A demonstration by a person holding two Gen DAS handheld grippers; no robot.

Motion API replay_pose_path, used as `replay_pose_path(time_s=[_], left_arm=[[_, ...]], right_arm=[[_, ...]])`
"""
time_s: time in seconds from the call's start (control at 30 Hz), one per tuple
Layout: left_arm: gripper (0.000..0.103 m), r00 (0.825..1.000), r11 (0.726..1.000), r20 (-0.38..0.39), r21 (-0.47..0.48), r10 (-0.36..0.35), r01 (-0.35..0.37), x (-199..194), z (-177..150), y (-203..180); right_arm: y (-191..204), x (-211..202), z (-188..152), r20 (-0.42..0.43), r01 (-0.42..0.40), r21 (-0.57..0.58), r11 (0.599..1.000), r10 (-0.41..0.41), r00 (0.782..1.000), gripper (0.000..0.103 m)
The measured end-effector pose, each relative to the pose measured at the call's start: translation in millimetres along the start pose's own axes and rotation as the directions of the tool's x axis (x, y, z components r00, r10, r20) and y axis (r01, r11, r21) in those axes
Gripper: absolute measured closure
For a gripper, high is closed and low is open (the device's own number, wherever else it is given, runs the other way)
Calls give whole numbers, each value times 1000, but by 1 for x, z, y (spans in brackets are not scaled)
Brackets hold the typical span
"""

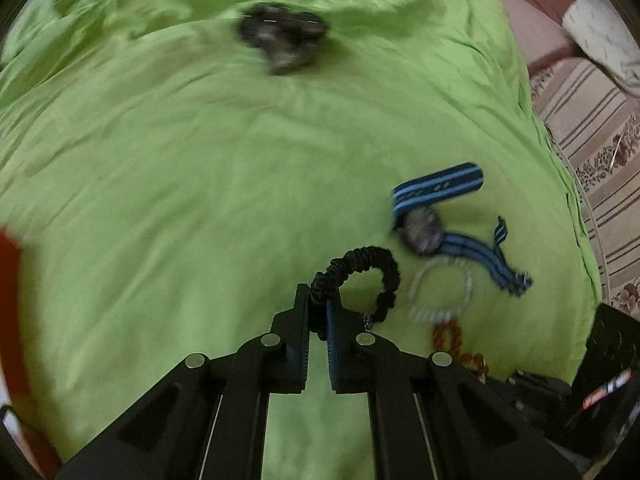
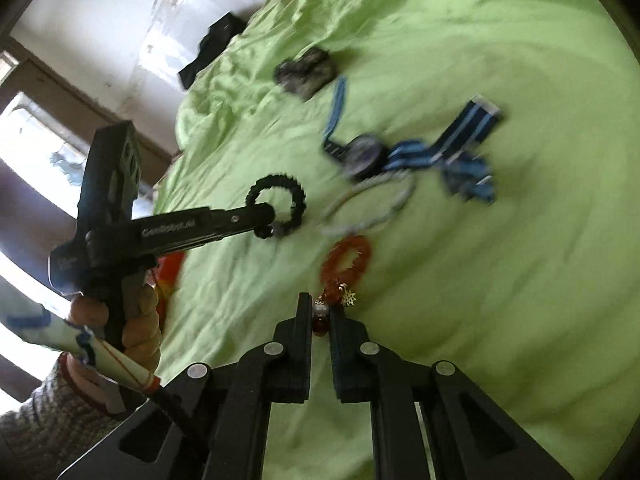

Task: Organize jewelry
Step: 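Grasp the black hair tie with the left tool while the right tool grasps the red bead bracelet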

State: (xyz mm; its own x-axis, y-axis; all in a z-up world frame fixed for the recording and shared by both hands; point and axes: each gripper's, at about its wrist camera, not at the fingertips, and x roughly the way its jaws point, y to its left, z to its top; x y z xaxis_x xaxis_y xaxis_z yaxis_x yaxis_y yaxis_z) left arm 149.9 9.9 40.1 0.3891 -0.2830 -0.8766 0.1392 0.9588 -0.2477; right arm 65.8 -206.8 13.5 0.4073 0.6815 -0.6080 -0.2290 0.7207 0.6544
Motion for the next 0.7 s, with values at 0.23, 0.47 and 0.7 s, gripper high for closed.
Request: replay_pose_path(time_s=[0.23, 0.47, 0.7], left_arm=[[96, 997, 997, 39, 42, 59, -61, -51, -50, 8], [96, 991, 992, 115, 93, 69, -80, -100, -95, -8], [96, 985, 995, 163, 78, 52, -65, -145, -132, -1]], right_arm=[[18, 5, -17, -68, -104, -1, 995, 104, 992, 94], [29, -4, -35, -40, -47, 19, 999, 48, 998, 94], [61, -32, -68, 9, -1, -3, 1000, 1, 1000, 94]])
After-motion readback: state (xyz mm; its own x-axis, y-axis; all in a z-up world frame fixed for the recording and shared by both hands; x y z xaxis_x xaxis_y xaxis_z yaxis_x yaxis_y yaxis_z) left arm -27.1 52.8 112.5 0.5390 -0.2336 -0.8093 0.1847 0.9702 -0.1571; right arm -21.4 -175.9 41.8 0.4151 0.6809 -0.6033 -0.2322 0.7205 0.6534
